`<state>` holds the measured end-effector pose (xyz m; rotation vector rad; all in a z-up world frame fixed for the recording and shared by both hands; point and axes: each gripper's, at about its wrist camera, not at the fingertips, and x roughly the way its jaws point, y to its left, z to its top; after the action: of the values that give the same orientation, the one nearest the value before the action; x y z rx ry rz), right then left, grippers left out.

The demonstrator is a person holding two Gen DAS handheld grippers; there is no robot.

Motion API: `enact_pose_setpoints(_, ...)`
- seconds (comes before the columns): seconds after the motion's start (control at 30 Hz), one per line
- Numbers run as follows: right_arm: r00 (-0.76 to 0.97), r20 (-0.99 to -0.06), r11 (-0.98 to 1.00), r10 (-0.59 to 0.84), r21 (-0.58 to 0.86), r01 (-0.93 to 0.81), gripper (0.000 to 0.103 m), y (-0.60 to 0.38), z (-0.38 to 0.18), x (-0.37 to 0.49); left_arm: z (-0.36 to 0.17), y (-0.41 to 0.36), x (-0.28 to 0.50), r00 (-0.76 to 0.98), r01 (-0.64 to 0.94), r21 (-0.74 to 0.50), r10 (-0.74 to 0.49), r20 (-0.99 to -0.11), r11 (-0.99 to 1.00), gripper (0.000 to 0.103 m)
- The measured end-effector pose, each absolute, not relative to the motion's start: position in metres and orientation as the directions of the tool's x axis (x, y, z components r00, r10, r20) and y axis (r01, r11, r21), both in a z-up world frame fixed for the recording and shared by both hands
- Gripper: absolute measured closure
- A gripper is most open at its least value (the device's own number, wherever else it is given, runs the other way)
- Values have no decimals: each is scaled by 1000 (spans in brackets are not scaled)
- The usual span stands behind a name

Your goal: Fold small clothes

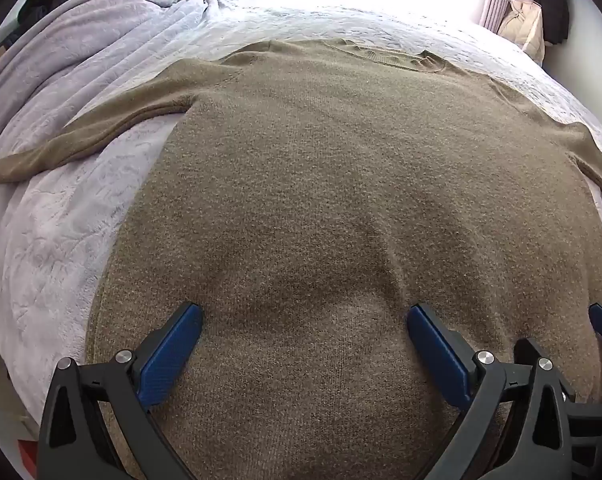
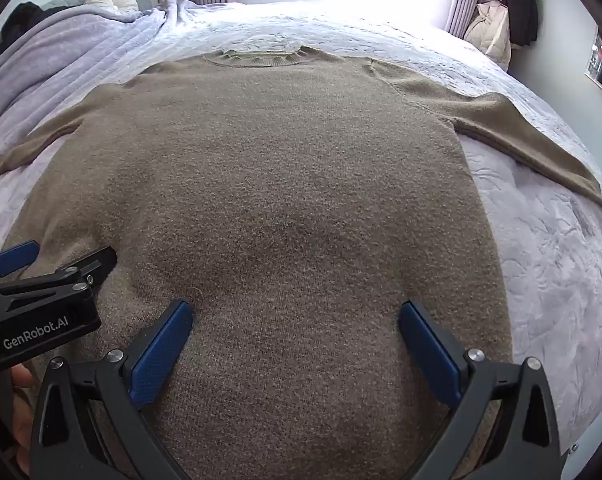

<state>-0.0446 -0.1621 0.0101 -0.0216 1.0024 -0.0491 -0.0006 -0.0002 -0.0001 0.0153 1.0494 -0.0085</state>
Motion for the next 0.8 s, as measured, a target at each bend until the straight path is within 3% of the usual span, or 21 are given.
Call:
enact_pose_setpoints(0.4, 539, -841, 999, -37, -32, 19, 0, -163, 17, -43, 14, -1, -2, 519, 9, -5, -9, -855, 1000, 0)
enact_pose_setpoints(0.8, 642, -762, 997, -79, -63, 48, 0, -170, 55, -49, 57, -8, -13, 591, 55, -40, -65, -804, 998, 0)
